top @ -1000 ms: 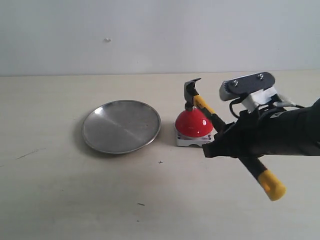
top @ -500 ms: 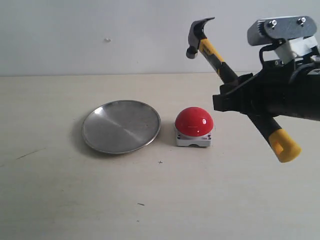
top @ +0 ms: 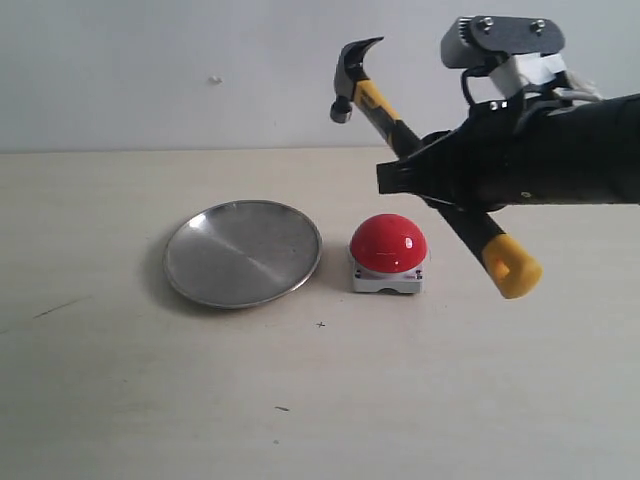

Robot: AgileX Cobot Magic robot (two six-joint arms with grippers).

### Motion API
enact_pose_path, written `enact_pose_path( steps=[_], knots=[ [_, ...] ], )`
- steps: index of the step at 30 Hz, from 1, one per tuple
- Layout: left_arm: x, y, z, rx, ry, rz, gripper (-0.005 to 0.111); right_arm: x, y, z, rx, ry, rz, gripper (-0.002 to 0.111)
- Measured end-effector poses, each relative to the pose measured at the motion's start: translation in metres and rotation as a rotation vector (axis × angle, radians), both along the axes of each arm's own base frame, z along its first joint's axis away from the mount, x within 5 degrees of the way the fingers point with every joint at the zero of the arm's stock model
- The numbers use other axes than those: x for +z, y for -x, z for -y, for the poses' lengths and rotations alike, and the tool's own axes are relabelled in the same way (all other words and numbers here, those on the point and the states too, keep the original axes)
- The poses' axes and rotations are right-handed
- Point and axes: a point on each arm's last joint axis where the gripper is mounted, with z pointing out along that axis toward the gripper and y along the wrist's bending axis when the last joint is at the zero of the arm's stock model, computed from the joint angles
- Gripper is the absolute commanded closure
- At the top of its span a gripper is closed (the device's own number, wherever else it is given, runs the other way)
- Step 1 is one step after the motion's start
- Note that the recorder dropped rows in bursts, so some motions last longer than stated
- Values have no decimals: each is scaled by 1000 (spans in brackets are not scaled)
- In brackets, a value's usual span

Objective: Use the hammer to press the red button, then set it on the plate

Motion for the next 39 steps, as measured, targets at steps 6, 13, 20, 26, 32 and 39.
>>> enact_pose_path(
  steps=[6,13,20,26,32,39],
  knots=[
    [0,0,0,0,0,0,106,-18,-31,-20,56,-55,-99,108],
    [0,0,0,0,0,0,106,-2,-51,-50,265,-214,-5,108],
    [0,0,0,0,0,0,106,6,-66,-43,113,-224,35,108],
    [0,0,0,0,0,0,106,-17,-74,-55,-6,-202,-40,108],
    [0,0,0,0,0,0,106,-38,-87,-101,-15,-127,-50,108],
    [0,0,0,0,0,0,106,-87,-106,-119,-50,-86,-130,108]
  ],
)
